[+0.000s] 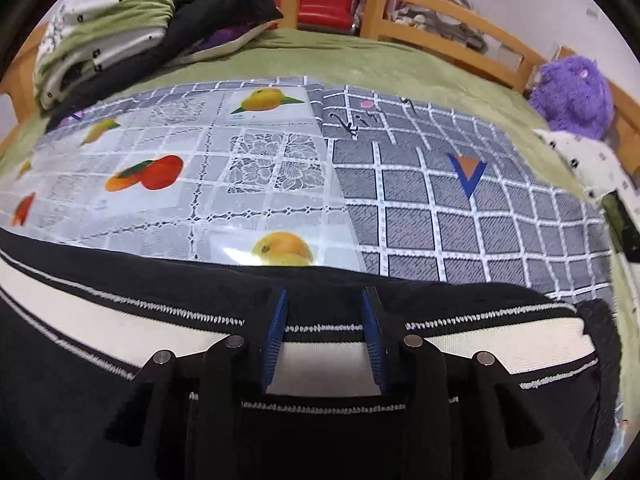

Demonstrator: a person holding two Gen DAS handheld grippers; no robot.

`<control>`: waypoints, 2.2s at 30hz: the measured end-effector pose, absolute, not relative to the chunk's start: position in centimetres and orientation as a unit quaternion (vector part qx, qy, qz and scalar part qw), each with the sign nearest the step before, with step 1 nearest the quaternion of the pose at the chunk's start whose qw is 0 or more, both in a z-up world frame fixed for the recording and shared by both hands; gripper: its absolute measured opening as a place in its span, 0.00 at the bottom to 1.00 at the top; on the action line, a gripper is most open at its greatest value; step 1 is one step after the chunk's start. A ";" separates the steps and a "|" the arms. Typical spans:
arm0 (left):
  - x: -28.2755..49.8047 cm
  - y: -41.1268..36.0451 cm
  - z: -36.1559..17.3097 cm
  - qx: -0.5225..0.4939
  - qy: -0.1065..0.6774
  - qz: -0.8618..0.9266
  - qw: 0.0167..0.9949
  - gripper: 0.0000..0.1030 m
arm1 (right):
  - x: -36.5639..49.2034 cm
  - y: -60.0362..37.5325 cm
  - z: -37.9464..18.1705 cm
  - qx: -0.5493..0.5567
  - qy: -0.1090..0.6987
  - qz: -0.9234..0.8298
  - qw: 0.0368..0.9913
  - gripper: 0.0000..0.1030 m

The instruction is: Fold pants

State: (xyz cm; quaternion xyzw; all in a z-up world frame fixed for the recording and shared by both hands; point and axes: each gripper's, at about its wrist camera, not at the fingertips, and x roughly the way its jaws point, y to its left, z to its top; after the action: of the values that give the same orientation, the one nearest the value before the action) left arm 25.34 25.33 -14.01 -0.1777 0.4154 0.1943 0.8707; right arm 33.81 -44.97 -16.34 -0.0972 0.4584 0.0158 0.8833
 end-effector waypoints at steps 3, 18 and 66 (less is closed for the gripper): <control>26.2 26.0 -15.6 -0.184 0.417 0.190 0.869 0.23 | 34.1 -44.6 -16.7 -0.104 0.458 0.010 0.883 0.36; 10.3 25.0 -9.1 -0.213 0.400 0.139 0.881 0.52 | 26.0 -42.9 -9.7 0.000 0.431 -0.021 0.902 0.63; 8.2 14.4 -15.0 -0.166 0.423 -0.019 0.891 0.59 | 14.5 -42.7 -15.7 0.060 0.518 -0.014 0.853 0.57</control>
State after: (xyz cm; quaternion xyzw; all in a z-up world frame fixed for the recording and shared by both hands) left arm 8.18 14.42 -15.05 -0.1661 0.4231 -0.0187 0.8905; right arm 14.53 -42.69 -15.72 0.0602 0.5178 -0.0138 0.8532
